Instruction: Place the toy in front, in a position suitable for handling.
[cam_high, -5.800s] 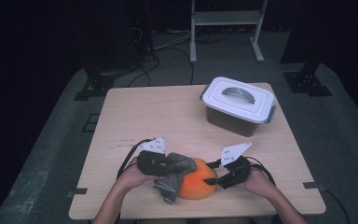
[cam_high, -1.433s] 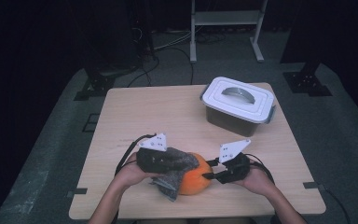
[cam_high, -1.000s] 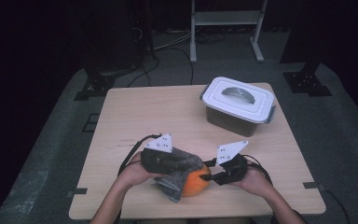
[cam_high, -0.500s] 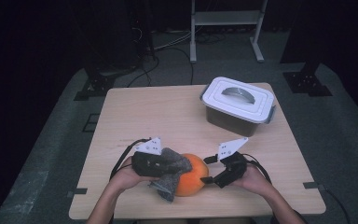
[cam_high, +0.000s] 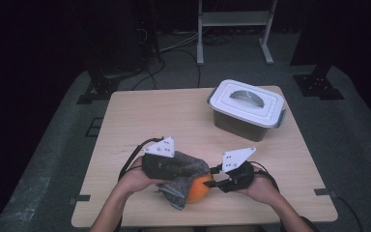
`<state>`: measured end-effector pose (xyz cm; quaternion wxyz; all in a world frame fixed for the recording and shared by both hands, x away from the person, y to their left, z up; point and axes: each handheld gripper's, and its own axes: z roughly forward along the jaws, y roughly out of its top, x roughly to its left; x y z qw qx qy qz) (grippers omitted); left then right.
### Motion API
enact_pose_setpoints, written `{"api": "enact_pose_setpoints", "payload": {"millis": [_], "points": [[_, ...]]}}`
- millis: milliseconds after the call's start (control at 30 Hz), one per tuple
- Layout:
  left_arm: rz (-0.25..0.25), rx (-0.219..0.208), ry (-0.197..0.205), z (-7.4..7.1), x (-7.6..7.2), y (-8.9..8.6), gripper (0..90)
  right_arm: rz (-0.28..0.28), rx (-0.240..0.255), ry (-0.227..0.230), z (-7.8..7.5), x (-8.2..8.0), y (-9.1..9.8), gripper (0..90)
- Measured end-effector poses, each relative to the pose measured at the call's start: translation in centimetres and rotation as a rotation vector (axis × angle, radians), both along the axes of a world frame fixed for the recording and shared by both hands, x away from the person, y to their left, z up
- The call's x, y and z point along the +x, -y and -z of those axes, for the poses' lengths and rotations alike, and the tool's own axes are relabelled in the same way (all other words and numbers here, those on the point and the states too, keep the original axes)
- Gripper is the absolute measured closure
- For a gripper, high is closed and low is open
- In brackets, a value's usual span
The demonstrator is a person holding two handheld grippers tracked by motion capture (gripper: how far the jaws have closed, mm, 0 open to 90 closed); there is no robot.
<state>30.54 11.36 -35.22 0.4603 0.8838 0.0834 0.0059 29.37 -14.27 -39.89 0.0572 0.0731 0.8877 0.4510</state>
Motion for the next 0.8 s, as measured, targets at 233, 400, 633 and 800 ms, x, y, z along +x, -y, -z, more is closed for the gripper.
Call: {"api": "enact_pose_setpoints", "payload": {"millis": [233, 400, 633, 800], "points": [[-0.037, 0.02, -0.025, 1.6, 0.4, -0.6, 76.8, 0.037, 0.017, -0.044, 0.9, 0.7, 0.7, 43.2], [-0.042, 0.003, -0.043, 1.7, 0.4, -1.6, 76.8, 0.065, 0.026, -0.081, 1.2, 1.2, 0.8, 32.2], [-0.025, -0.002, -0.047, 1.2, 0.2, -1.5, 76.7, 0.015, 0.011, -0.053, 1.3, 0.7, -0.3, 52.4], [0.011, -0.006, -0.026, -0.1, 0.0, -0.3, 76.7, -0.012, 0.012, -0.035, 1.1, 0.2, -1.0, 56.8]]}}
